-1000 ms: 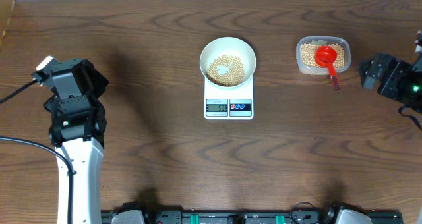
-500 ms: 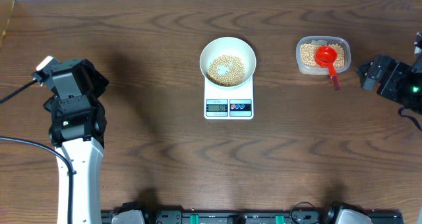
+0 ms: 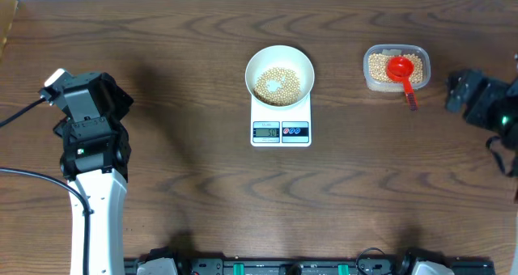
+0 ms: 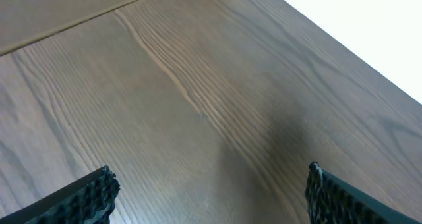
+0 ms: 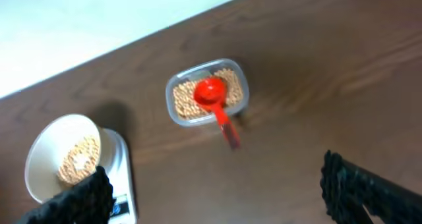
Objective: Scoop item into bowl and weigh 50g on scale
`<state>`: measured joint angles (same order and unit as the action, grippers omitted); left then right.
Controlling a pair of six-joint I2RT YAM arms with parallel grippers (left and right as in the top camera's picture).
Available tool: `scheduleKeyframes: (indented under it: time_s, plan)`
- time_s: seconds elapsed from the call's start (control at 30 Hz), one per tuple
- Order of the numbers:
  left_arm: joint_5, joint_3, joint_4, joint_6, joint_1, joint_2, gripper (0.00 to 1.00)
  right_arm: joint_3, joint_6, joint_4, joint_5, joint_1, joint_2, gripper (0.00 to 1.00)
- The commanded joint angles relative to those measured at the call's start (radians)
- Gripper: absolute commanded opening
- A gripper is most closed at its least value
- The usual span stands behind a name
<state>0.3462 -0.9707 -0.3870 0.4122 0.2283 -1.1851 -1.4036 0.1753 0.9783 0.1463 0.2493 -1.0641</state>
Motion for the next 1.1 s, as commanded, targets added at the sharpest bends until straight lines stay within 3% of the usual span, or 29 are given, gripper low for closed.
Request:
scheduleKeyframes:
  time_s: [0.0, 0.37, 0.57, 1.07]
  plan:
    - [0.014, 0.000, -0.001, 0.001, 0.004, -0.006, 0.93, 0.126, -0.009, -0.085, -0.062, -0.010, 0.127, 0.99]
    - [0.014, 0.000, -0.001, 0.001, 0.004, -0.006, 0.93, 0.482, -0.009, -0.336, -0.062, -0.010, 0.434, 0.99]
    - [0.014, 0.000, -0.001, 0.001, 0.004, -0.006, 0.93, 0.584, -0.042, -0.423, -0.070, -0.031, 0.511, 0.99]
    - [0.014, 0.000, -0.001, 0.001, 0.004, -0.006, 0.93, 0.941, -0.060, -0.829, -0.095, -0.081, 0.690, 0.99]
